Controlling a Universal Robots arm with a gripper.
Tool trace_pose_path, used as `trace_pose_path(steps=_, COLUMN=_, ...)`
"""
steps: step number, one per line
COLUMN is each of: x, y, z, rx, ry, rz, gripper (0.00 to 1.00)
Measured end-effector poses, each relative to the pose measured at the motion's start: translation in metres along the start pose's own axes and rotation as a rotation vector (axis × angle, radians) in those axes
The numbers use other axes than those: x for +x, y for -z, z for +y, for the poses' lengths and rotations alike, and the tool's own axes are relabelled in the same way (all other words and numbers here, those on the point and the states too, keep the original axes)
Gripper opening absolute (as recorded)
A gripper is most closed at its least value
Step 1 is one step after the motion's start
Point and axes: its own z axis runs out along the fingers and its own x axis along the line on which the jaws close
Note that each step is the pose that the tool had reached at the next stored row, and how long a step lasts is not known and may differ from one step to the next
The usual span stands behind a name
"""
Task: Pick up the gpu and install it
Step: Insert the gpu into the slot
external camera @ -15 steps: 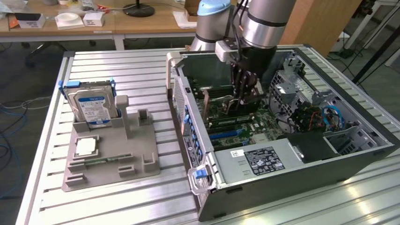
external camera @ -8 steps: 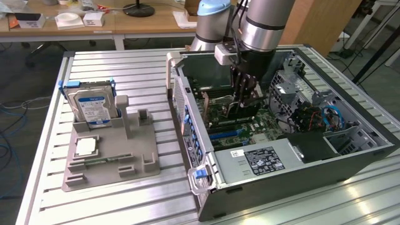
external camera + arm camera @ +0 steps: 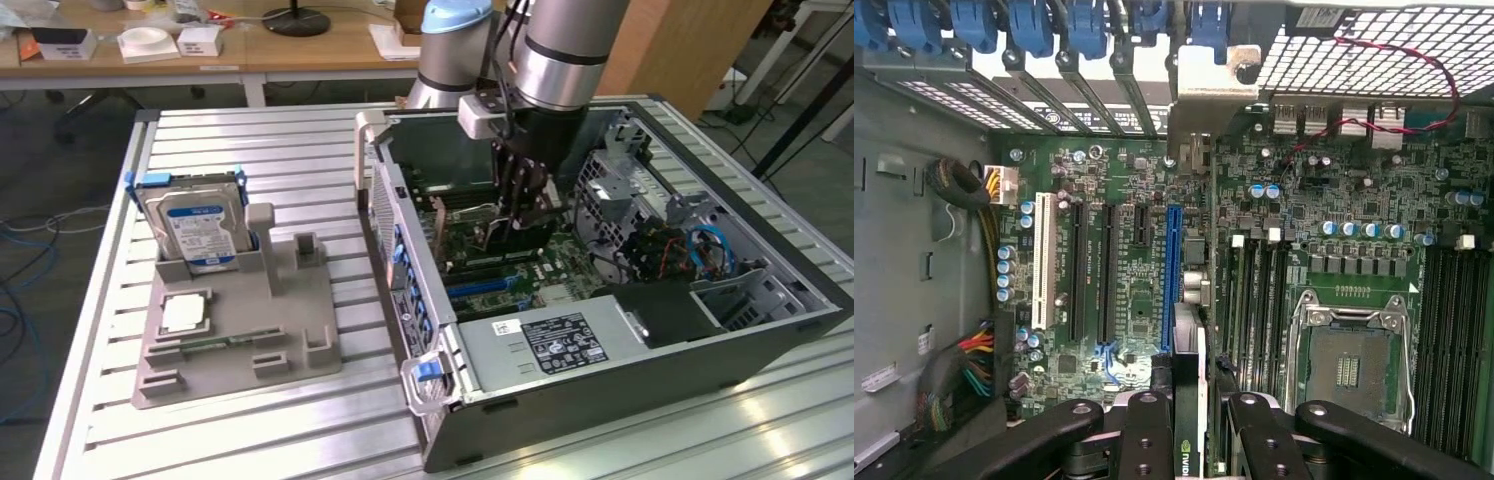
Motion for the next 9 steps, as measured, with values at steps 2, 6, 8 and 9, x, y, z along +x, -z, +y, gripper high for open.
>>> trace_pose_path(steps=2, x=0.0003, y=-0.0009, z=0.0001, rx=0.0001, ry=0.000, rz=0.0000, gripper=0.26)
trace_pose_path(steps=6, x=0.0020, y=-0.0029, z=0.0000, rx=-0.0001, ry=0.000, rz=0.0005, gripper=0.26)
trace_pose_path(steps=8, x=0.0045, y=-0.0038, z=0.0001, rx=-0.0001, ry=0.000, rz=0.0008, gripper=0.26)
trace_pose_path(steps=9, x=0.0058, y=-0.0042, z=0.0001, rx=0.0000, ry=0.000, rz=0.0010, gripper=0.26)
